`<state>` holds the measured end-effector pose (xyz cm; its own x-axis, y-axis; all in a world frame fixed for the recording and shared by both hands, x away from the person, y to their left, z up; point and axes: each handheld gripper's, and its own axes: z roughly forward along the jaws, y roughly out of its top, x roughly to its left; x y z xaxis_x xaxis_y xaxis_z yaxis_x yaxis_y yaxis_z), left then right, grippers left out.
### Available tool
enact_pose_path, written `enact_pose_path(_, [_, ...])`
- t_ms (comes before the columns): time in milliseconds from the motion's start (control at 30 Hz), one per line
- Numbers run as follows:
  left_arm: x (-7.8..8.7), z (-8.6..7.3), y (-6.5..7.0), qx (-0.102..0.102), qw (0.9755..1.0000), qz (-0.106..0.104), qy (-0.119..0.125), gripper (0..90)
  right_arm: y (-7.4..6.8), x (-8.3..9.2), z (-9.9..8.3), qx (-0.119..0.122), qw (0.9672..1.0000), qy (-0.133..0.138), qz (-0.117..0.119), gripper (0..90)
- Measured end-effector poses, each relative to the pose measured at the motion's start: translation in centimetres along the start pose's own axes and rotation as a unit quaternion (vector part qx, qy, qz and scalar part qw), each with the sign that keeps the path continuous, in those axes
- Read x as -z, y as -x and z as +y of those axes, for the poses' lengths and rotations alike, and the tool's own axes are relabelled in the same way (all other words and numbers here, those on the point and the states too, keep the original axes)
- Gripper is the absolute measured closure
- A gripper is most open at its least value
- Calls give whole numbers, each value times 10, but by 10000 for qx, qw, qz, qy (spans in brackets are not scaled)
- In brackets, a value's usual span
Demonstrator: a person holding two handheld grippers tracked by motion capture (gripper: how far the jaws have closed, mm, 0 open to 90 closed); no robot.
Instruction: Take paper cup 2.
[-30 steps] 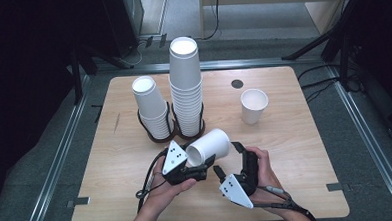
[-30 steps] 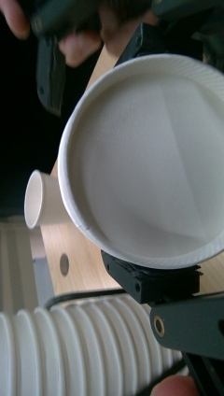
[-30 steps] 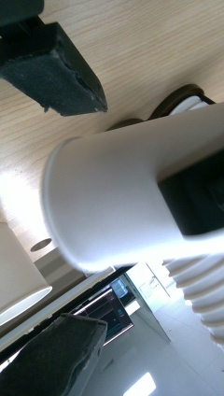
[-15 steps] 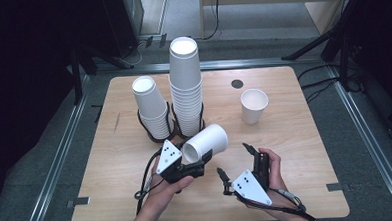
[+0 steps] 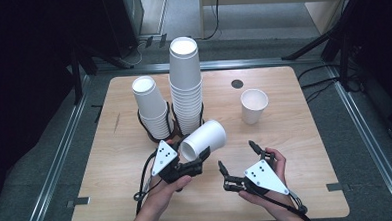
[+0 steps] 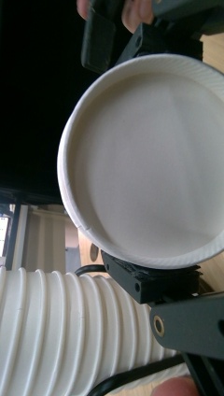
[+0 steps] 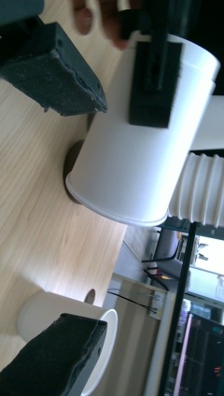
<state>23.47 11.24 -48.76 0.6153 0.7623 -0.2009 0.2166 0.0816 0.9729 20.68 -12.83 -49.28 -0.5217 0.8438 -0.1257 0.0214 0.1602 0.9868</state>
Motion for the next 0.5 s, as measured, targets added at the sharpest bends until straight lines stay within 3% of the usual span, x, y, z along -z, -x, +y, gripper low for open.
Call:
enact_pose_path(200, [1, -1, -2, 56, 9998, 90, 147, 223, 1, -2, 2, -923, 9957, 16, -29, 10])
enact_pose_path(300, [2, 0, -2, 77, 9996, 76, 251, 223, -1, -3, 2, -1211, 9926, -5, 16, 41])
enact_pose_path(367, [2, 0, -2, 59, 9995, 75, 292, 223, -3, -4, 3, -1597, 9871, -19, 62, 62])
enact_pose_path(500, [2, -2, -3, 68, 9994, 105, 325, 223, -9, -6, 5, -2426, 9696, -192, 251, 81])
